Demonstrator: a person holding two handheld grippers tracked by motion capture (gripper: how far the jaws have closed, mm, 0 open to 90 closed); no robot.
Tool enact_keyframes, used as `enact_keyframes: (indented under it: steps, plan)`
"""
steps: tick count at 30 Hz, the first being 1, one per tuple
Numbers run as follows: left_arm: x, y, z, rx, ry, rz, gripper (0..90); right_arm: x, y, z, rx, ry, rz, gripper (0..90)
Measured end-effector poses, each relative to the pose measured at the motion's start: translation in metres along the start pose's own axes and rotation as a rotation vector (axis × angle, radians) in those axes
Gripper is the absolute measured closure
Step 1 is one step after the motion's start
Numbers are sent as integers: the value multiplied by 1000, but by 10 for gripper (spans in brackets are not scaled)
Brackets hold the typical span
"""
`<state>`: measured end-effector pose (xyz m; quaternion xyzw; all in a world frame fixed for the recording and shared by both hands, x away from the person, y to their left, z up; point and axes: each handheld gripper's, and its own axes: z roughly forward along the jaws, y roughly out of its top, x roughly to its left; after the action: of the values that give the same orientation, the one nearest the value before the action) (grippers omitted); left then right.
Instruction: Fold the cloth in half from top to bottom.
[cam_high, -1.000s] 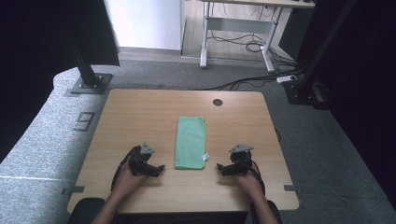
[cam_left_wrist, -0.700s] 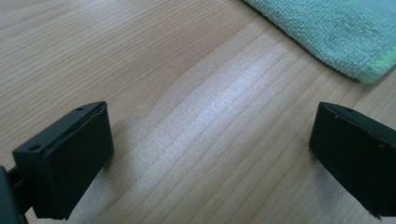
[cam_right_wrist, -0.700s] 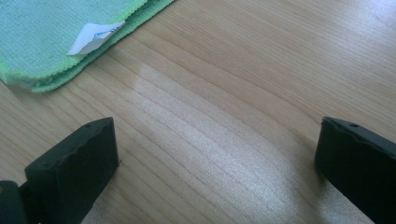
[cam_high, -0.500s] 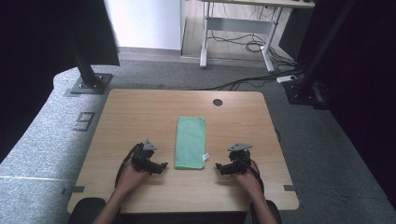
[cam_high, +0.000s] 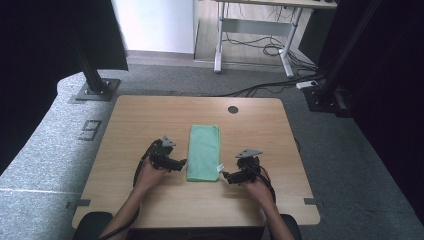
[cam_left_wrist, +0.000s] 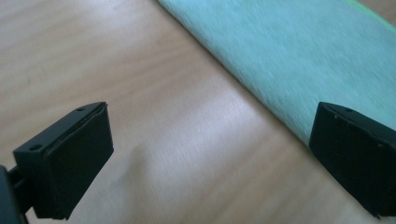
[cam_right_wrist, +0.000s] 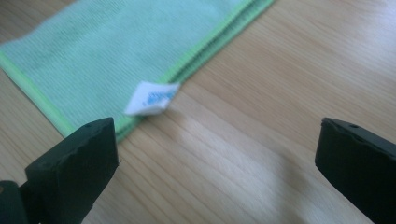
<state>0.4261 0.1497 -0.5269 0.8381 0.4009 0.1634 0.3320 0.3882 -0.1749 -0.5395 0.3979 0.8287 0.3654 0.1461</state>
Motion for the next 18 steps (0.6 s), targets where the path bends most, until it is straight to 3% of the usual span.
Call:
enact_keyframes:
  steps: [10,14,18]
  plan:
    - [9,27,27,-4,43,-1,0,14,20,18,20,8,-44,0]
    - [11,30,34,-6,47,-11,0,15,21,23,34,4,-48,0]
    - [12,29,47,27,71,-11,0,12,19,30,59,-21,-60,0]
